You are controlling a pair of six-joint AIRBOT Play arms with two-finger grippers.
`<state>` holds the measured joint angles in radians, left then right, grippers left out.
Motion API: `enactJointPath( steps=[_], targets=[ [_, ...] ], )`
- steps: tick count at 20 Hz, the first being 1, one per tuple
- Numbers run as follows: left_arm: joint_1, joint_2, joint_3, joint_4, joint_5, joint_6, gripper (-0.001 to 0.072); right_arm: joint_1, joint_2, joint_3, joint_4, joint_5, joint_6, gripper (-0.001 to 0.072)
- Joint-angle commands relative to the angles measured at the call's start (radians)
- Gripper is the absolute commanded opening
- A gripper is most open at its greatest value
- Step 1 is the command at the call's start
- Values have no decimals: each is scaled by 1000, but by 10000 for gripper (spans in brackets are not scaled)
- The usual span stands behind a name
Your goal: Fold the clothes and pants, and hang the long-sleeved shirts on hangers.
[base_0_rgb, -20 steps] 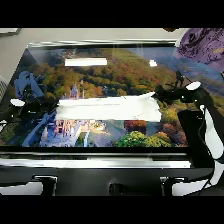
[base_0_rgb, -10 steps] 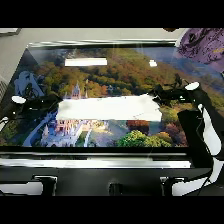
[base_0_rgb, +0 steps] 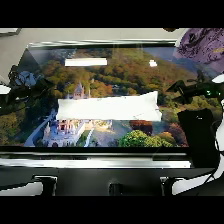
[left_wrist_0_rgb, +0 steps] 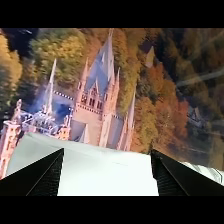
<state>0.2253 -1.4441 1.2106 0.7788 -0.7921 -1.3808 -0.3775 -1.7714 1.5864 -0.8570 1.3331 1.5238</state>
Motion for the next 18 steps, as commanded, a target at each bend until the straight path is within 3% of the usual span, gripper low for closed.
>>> enactJointPath(
  steps=[1, 5, 18],
  targets=[
    [1, 14, 9, -1, -31, 0, 616, -60, -93, 18, 112, 151, -138, 656],
    [1, 14, 9, -1, -42, 0, 616, -59, -203, 18, 221, 160, -201, 656],
    [-3, 14, 9, -1, -46, -12, 612, 64, -295, 17, 146, 113, -218, 637]
  ],
)
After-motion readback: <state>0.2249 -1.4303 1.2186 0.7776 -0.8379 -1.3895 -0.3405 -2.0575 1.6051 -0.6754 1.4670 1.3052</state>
